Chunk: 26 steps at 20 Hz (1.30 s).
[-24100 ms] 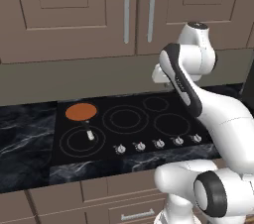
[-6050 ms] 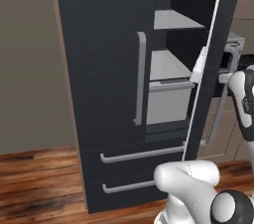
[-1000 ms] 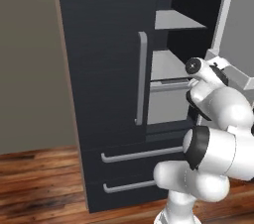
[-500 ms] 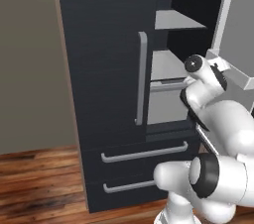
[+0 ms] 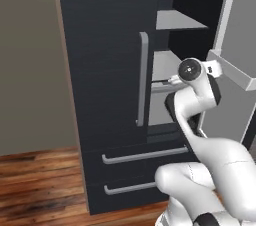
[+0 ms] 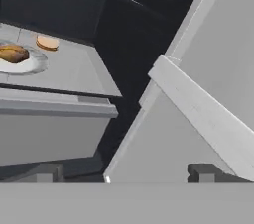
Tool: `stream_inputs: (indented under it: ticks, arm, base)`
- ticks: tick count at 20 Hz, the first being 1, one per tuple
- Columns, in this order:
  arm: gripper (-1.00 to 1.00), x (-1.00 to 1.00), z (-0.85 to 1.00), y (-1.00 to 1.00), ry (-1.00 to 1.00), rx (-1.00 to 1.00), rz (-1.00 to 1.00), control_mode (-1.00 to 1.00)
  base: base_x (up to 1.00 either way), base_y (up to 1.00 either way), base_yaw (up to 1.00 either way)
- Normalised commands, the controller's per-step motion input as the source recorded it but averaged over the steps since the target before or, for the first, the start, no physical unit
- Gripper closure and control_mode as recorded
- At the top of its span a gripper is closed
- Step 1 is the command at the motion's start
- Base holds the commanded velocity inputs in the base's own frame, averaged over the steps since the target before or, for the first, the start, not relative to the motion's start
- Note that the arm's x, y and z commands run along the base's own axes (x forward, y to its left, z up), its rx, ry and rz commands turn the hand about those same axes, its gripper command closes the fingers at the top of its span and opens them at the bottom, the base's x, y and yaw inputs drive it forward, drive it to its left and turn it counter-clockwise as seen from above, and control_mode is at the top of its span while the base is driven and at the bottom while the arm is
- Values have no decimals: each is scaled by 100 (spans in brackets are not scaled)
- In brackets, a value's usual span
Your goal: Retrieve the chicken drumstick from the fridge and place it on the saucepan with marinade on the stove.
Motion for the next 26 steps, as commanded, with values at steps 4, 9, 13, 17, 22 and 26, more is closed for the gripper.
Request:
stream_inputs:
  ticks: [4,9,13,17,22,26]
  arm:
    - [-100,-35,5,100,0,16,10,-100]
    - [-100,-46,14,89,0,27,16,-100]
    - [-100,-22,9,64,8,33,25,-100]
    - [-100,9,8,15,11,31,25,-100]
    - [-100,16,0,-6,4,2,8,-100]
    - [-100,28,0,-7,16,0,0,-100]
  base:
    - [0,0,0]
    - [0,0,0]
    - [0,0,0]
    - [0,0,0]
    - [0,0,0]
    - [0,0,0]
